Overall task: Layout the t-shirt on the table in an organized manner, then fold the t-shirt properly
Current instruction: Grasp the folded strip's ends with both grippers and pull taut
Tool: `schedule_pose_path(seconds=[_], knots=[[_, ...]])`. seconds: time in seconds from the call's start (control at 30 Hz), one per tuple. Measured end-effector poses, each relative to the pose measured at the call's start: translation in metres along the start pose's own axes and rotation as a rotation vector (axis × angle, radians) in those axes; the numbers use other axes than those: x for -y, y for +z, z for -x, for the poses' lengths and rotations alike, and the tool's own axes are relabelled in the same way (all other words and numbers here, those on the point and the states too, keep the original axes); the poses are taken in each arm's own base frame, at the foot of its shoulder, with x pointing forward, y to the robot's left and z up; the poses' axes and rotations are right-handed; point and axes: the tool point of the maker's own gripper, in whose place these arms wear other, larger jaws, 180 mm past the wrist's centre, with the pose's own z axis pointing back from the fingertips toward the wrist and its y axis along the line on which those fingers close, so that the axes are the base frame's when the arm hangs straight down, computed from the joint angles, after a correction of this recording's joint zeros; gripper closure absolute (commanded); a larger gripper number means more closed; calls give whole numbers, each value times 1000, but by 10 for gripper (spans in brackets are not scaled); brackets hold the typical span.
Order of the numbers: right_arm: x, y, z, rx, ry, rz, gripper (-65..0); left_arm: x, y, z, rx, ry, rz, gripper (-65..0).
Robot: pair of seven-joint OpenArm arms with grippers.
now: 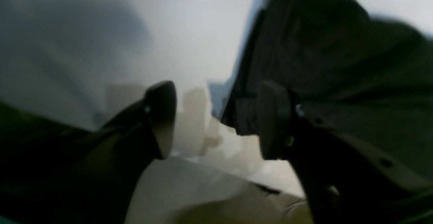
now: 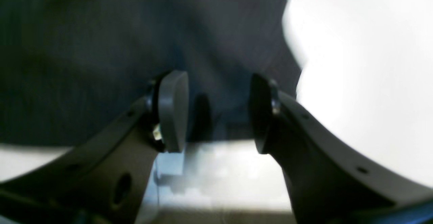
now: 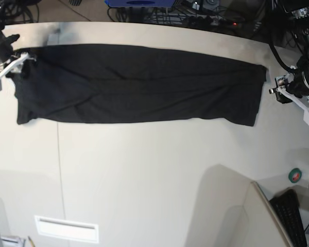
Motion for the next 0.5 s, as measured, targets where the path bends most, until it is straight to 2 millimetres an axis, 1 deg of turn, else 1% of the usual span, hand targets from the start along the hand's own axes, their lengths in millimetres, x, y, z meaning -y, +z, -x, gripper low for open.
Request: schedule_pose_path(seconds=[0.03, 0.07, 0.1, 0.13, 0.2, 0.23, 0.3, 0.37, 0.43, 0.5], knots=[[1, -5, -20, 49, -9, 2, -189, 7, -5, -2, 19, 19, 18, -171], [1, -12, -41, 103, -20, -6, -129, 17, -11, -7, 58, 50, 49, -63], [2, -21, -58, 139, -39, -13, -48, 26, -20, -7, 83, 81, 79, 0], [3, -30, -67, 144, -46, -13, 0, 29, -29, -3, 89, 113, 91, 0], [2, -46, -83, 153, -63, -42, 0, 35, -47, 6, 92, 149, 103, 0], [1, -53, -85, 151, -67, -56, 0, 36, -57, 16, 69, 141, 96, 0], [2, -68, -85, 121, -94, -69, 0, 39, -73, 33, 14, 98, 75, 0], [0, -82, -82, 93, -130, -88, 0, 42, -84, 39, 12, 54, 55, 0], [3, -87, -79, 79, -144, -87, 0, 46, -89, 42, 18, 24, 42, 0], [5, -87, -78, 74, -144, -80, 0, 45, -92, 47, 10, -1, 18, 0]])
